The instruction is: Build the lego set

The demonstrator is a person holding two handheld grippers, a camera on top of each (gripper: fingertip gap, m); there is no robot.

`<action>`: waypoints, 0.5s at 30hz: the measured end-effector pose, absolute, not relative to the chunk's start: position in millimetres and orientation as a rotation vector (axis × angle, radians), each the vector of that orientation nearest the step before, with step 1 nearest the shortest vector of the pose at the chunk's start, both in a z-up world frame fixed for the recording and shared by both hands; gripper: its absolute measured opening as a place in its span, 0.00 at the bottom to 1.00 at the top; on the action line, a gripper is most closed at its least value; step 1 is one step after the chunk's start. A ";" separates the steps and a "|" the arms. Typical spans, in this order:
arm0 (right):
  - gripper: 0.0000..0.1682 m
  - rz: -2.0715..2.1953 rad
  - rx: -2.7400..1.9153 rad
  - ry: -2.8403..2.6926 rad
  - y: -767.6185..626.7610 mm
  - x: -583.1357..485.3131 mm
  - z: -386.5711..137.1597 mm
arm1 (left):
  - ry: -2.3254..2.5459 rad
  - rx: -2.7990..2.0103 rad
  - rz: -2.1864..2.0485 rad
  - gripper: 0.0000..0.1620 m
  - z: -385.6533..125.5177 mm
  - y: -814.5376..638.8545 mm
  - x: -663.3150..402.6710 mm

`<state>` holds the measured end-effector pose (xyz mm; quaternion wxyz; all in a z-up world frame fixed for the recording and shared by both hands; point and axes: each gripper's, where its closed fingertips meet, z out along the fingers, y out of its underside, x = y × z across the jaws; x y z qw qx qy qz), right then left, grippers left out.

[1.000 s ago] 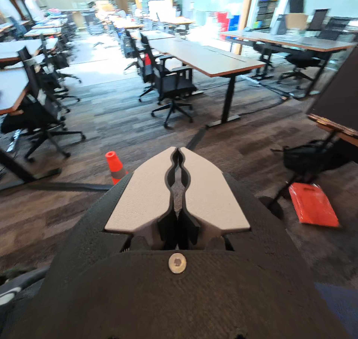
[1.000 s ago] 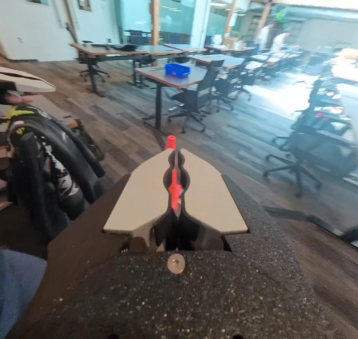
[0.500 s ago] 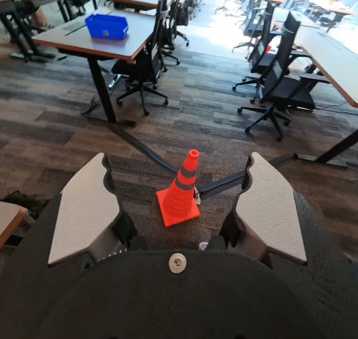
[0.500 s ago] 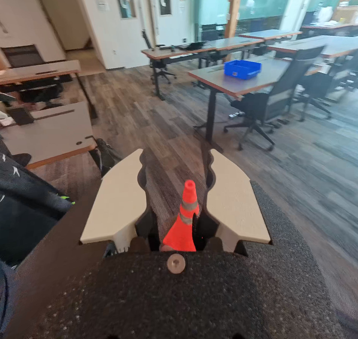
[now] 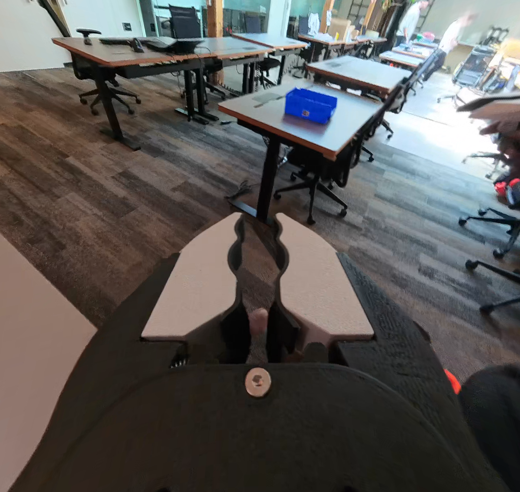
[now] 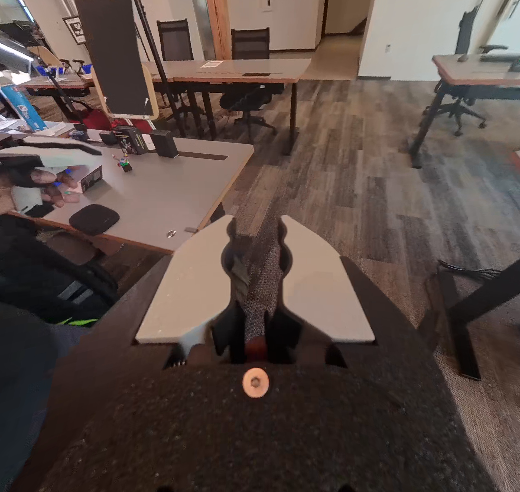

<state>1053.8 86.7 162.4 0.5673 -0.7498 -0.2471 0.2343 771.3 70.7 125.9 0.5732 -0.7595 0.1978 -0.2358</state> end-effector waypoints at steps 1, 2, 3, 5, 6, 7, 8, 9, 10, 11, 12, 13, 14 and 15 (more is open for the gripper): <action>0.21 0.553 -1.778 -0.589 116.3 1047.5 159.0 | 0.440 -1.770 -0.537 0.17 129.9 105.1 766.8; 0.24 0.543 -1.799 -0.610 144.4 1042.3 154.7 | 0.413 -1.765 -0.518 0.23 134.4 139.2 761.1; 0.27 0.531 -1.824 -0.646 170.2 1037.6 149.6 | 0.377 -1.766 -0.505 0.33 140.4 172.1 754.6; 0.34 0.501 -1.888 -0.736 217.7 1032.4 137.1 | 0.267 -1.774 -0.495 0.65 153.3 233.2 738.8; 0.37 0.475 -1.918 -0.769 242.4 1033.8 130.0 | 0.231 -1.776 -0.484 0.73 156.1 260.6 730.0; 0.39 0.449 -1.940 -0.783 269.2 1036.9 123.1 | 0.207 -1.778 -0.449 0.78 155.4 287.4 719.0; 0.41 0.433 -1.953 -0.782 297.1 1039.7 117.0 | 0.190 -1.783 -0.405 0.80 151.5 313.2 706.5; 0.42 0.436 -1.958 -0.773 326.0 1040.5 111.7 | 0.173 -1.792 -0.366 0.81 145.8 337.9 694.3; 0.42 0.454 -1.956 -0.760 356.0 1039.4 107.0 | 0.152 -1.807 -0.344 0.81 138.9 361.4 683.6; 0.42 0.479 -1.952 -0.750 387.7 1036.4 102.4 | 0.124 -1.826 -0.335 0.81 131.2 384.2 674.2; 0.39 0.503 -1.943 -0.754 420.6 1031.6 97.9 | 0.097 -1.846 -0.334 0.78 123.4 406.5 666.8; 0.26 0.526 -1.918 -0.785 454.3 1024.4 94.3 | 0.107 -1.872 -0.348 0.51 115.3 425.9 663.7; 0.06 0.547 -1.876 -0.835 489.0 1014.8 92.5 | 0.132 -1.909 -0.377 0.11 106.4 443.4 664.1; 0.01 0.568 -1.836 -0.884 525.5 1002.9 92.6 | 0.115 -1.943 -0.370 0.00 97.5 464.2 659.8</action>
